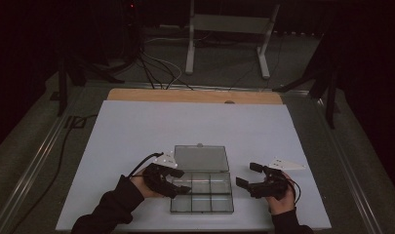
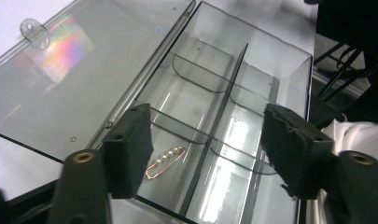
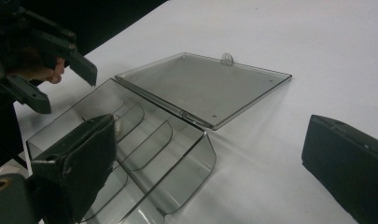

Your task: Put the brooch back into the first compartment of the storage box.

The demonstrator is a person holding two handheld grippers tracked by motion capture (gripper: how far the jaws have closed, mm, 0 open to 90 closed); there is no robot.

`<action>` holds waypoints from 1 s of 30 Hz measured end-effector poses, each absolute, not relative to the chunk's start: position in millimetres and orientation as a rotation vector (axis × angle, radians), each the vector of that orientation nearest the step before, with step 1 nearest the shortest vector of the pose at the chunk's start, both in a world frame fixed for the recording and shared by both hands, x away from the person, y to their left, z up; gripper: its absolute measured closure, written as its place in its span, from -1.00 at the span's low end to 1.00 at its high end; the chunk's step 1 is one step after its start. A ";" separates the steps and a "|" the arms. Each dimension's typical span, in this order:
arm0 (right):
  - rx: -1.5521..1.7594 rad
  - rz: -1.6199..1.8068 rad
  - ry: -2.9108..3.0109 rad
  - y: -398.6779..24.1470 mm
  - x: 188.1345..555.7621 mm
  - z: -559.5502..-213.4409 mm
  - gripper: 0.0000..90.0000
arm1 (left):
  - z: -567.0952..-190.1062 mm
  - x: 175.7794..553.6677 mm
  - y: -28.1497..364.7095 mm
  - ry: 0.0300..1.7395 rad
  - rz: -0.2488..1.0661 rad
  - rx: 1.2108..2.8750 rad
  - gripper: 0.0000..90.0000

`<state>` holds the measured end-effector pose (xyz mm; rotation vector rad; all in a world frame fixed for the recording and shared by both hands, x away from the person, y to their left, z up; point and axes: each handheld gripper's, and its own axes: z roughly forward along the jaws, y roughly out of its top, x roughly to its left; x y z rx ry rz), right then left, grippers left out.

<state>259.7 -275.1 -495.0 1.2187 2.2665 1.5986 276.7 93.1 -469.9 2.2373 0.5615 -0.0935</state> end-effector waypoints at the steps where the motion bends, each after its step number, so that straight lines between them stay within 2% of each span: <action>1: 1.219 1.600 2.266 -275.1 259.7 -495.0 -0.93 | -468.3 276.8 93.1 0.571 -0.089 2.234 -0.28; 2: 1.220 1.600 2.265 -275.2 259.8 -494.9 -0.93 | -467.7 277.0 93.3 0.574 -0.088 2.231 -0.41; 6: 1.219 1.603 2.264 -275.6 259.8 -494.8 -0.93 | -465.2 279.4 94.7 0.598 -0.092 2.218 -0.58; 10: 1.212 1.624 2.260 -274.8 258.9 -493.2 -0.93 | -463.2 282.8 97.4 0.607 -0.105 2.190 -0.64; 17: 1.208 1.627 2.259 -275.0 259.1 -493.5 -0.93 | -459.4 288.0 97.3 0.598 -0.113 2.190 -0.93; 30: 1.207 1.631 2.259 -274.7 259.3 -493.8 -0.93 | -450.7 302.5 100.6 0.638 -0.073 2.132 -0.98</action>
